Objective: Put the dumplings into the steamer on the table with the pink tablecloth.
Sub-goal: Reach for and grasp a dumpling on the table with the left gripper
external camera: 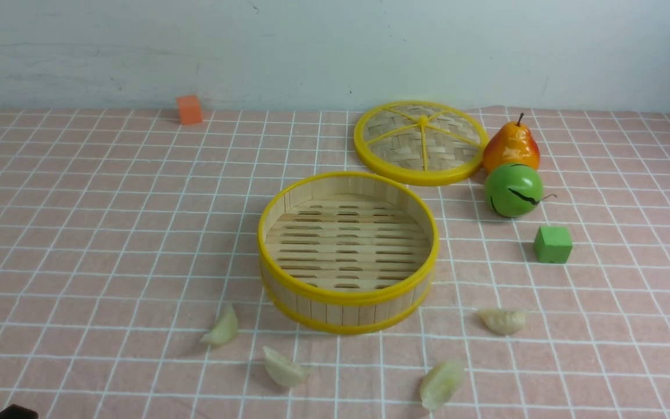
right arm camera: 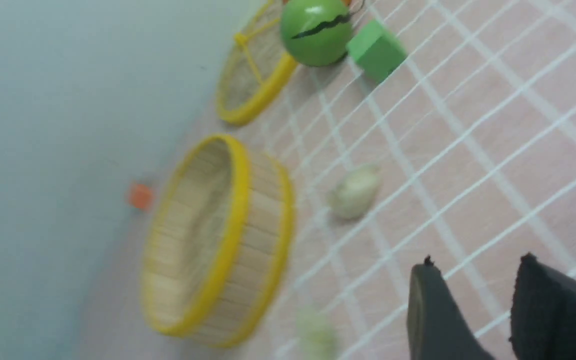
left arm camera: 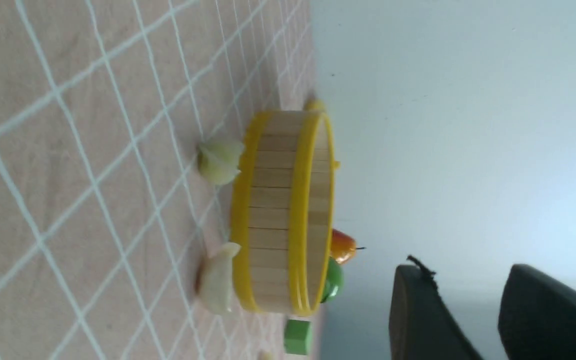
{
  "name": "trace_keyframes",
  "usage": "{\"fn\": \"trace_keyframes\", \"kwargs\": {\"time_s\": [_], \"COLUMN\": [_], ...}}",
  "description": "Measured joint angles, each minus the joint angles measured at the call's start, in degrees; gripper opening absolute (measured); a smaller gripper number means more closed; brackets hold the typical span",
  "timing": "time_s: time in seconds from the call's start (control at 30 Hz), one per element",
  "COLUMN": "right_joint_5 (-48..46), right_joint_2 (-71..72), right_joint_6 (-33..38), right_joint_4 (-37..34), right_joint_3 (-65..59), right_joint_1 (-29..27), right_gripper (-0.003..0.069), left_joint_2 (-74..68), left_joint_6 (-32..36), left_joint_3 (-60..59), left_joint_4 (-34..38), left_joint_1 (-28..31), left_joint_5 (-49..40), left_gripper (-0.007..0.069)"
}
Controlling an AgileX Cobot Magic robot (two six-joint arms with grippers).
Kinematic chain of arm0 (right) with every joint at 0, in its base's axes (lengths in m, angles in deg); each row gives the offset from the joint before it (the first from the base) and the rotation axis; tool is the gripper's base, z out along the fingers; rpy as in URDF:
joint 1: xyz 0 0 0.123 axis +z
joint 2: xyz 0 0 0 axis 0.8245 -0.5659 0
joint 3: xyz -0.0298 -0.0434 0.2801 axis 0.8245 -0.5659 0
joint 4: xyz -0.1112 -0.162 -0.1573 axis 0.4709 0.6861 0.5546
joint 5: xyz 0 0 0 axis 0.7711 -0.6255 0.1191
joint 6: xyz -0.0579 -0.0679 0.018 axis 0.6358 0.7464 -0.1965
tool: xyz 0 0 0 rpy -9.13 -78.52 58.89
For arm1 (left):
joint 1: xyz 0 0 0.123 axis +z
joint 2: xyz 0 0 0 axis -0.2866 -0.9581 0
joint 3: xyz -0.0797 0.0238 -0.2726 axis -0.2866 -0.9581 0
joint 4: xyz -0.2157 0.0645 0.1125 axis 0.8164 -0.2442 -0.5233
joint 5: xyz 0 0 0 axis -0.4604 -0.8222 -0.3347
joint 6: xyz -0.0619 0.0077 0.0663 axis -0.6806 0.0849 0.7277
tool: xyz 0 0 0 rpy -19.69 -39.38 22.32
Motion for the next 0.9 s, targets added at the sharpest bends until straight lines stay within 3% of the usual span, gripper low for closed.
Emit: {"fn": "trace_keyframes", "kwargs": {"time_s": [0.03, 0.07, 0.17, 0.3, 0.4, 0.47, 0.6, 0.63, 0.67, 0.73, 0.83, 0.9], "right_joint_5": [0.00, 0.05, 0.12, 0.30, 0.44, 0.29, 0.04, 0.04, -0.17, -1.98, -7.01, -15.69], "right_joint_2": [0.00, 0.00, 0.00, 0.00, 0.00, 0.00, -3.38, -3.38, -7.85, -16.00, -25.31, -34.85], "right_joint_6": [0.00, -2.64, -2.78, -1.02, 3.30, 5.62, 19.13, 19.73, 24.71, 31.78, 38.47, 46.10], "right_joint_4": [-0.79, -6.70, -8.90, -8.71, -8.66, -8.66, -8.20, -8.06, -7.07, -5.17, -3.19, -1.07], "right_joint_3": [0.00, 0.00, 0.00, 0.00, 0.00, 0.29, 6.80, 6.80, 10.59, 17.18, 25.25, 34.03], "right_joint_1": [0.00, 0.00, 0.00, 0.00, 0.00, 0.00, 0.00, 0.00, 0.00, 0.00, 0.00, 0.00], "right_gripper": [0.0239, 0.0239, 0.0239, 0.0239, 0.0237, 0.0230, 0.0111, 0.0102, 0.0033, -0.0013, -0.0020, -0.0020], "left_joint_2": [0.00, 0.00, 0.00, 0.00, 0.00, -0.45, -12.10, -12.84, -19.03, -27.04, -35.59, -43.76], "left_joint_6": [0.00, -0.06, 0.77, 8.14, 19.54, 21.53, 25.32, 25.45, 26.64, 29.00, 30.98, 32.04], "left_joint_3": [0.00, 0.00, 0.00, 1.90, 8.37, 11.01, 22.91, 23.51, 27.89, 35.31, 42.40, 48.06], "left_joint_4": [0.14, 1.25, 2.56, 2.76, 2.51, 1.72, -9.38, -10.11, -16.16, -23.82, -31.14, -36.42], "left_joint_1": [0.00, 0.00, 0.00, 0.00, 0.00, 0.00, 0.00, 0.00, 0.00, 0.00, 0.00, -0.62], "left_joint_5": [0.07, 0.12, -0.50, -2.45, -4.06, -5.37, -15.78, -16.38, -20.77, -28.26, -36.13, -42.29], "left_gripper": [0.0238, 0.0238, 0.0238, 0.0238, 0.0221, 0.0200, 0.0050, 0.0041, -0.0014, -0.0013, -0.0013, -0.0013]}}
